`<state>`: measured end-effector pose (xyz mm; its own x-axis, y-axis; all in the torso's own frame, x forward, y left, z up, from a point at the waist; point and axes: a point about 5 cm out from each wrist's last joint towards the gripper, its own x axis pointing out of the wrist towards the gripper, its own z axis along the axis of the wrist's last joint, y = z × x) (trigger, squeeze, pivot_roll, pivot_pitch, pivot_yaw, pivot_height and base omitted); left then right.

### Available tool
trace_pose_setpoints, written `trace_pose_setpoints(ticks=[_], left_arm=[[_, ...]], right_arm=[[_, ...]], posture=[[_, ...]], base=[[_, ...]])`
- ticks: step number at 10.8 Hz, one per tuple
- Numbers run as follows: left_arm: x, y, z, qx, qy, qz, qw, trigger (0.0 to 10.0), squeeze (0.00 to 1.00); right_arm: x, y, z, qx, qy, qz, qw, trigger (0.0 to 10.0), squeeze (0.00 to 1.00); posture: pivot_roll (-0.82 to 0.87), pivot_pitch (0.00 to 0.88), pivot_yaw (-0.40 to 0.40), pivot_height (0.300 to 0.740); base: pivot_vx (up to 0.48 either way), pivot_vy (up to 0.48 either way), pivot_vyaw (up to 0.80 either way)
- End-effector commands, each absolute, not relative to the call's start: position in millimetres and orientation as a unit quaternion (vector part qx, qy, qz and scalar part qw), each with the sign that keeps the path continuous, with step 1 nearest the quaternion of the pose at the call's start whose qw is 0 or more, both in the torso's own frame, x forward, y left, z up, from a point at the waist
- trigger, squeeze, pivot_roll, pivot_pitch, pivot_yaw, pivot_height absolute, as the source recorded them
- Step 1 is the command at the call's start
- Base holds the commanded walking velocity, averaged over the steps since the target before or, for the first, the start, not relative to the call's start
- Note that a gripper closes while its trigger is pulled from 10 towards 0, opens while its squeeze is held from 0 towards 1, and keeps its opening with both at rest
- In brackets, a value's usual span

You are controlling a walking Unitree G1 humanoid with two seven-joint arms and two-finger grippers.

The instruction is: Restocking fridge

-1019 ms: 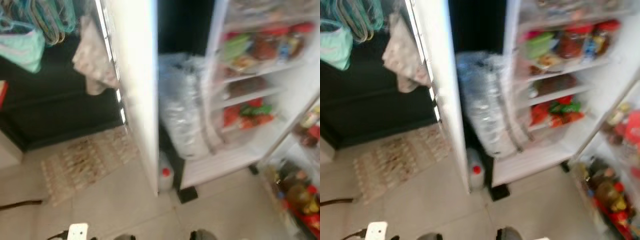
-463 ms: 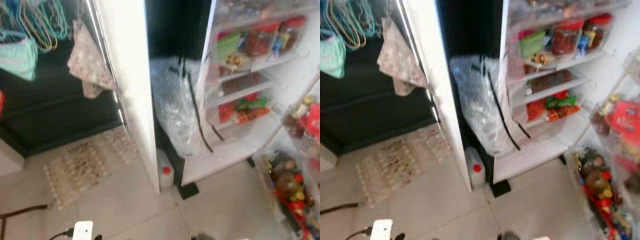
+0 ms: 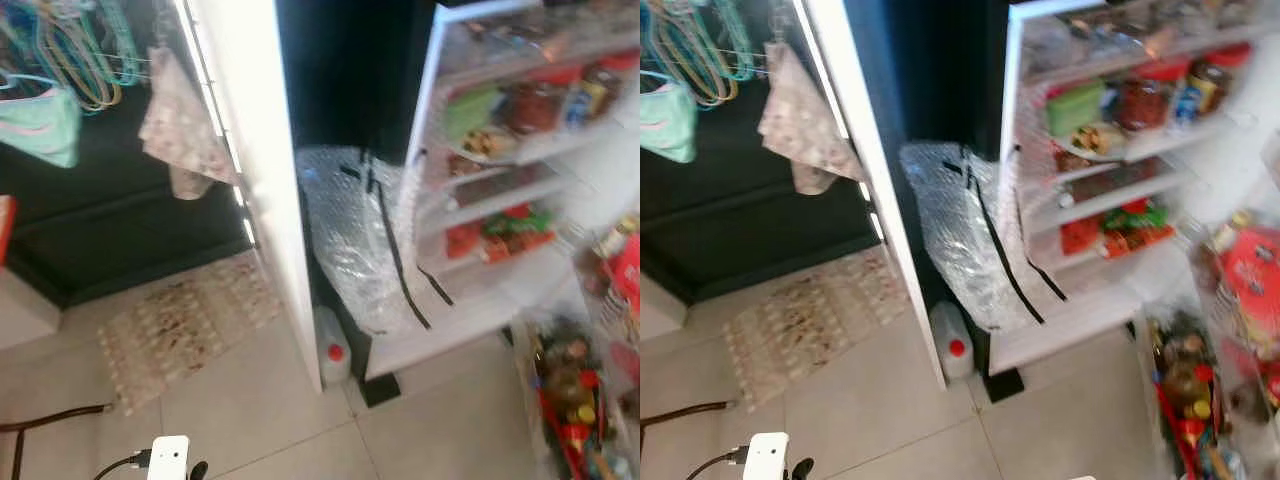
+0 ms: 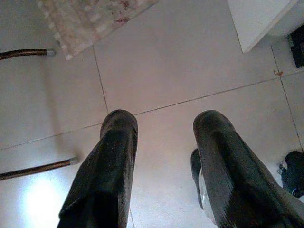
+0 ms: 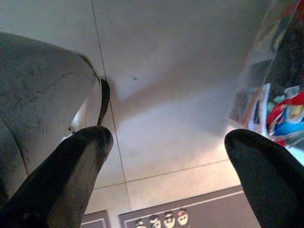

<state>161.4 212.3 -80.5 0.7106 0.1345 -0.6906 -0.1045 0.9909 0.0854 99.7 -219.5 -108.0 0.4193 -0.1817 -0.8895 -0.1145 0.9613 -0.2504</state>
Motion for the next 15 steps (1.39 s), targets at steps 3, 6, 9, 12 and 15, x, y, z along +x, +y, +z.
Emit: trace_pose_setpoints(ticks=[3, 6, 9, 12, 15], left_arm=[[152.5, 213.7, -84.5, 0.021, 0.390, 0.067, 0.918, 10.0, 0.00], [152.5, 212.7, -84.6, 0.021, 0.390, 0.066, 0.918, 10.0, 0.00], [152.6, 212.0, -84.9, 0.024, 0.391, 0.063, 0.918, 10.0, 0.00], [151.6, 212.1, -85.4, 0.025, 0.394, 0.060, 0.917, 10.0, 0.00], [151.7, 212.0, -85.3, 0.026, 0.393, 0.058, 0.917, 10.0, 0.00]], right_arm=[[103.7, -201.6, -109.4, -0.105, 0.524, -0.007, 0.845, 10.0, 0.00], [103.8, -202.5, -109.1, -0.112, 0.522, -0.010, 0.846, 10.0, 0.00], [103.0, -203.5, -108.9, -0.096, 0.517, -0.035, 0.850, 10.0, 0.00], [143.5, -215.7, -91.8, -0.018, 0.433, -0.123, 0.893, 10.0, 0.00], [202.3, -221.3, -54.5, -0.033, 0.283, -0.106, 0.953, 10.0, 0.00]], posture=[[-0.09, 0.044, 0.084, 0.740], [-0.09, 0.044, 0.084, 0.740], [-0.09, 0.045, 0.084, 0.740], [-0.09, 0.046, 0.088, 0.740], [-0.09, 0.045, 0.092, 0.740]], base=[[0.000, 0.102, 0.00], [0.000, 0.316, 0.00], [0.000, 0.105, 0.00], [0.000, 0.000, 0.00], [0.000, 0.000, 0.00]])
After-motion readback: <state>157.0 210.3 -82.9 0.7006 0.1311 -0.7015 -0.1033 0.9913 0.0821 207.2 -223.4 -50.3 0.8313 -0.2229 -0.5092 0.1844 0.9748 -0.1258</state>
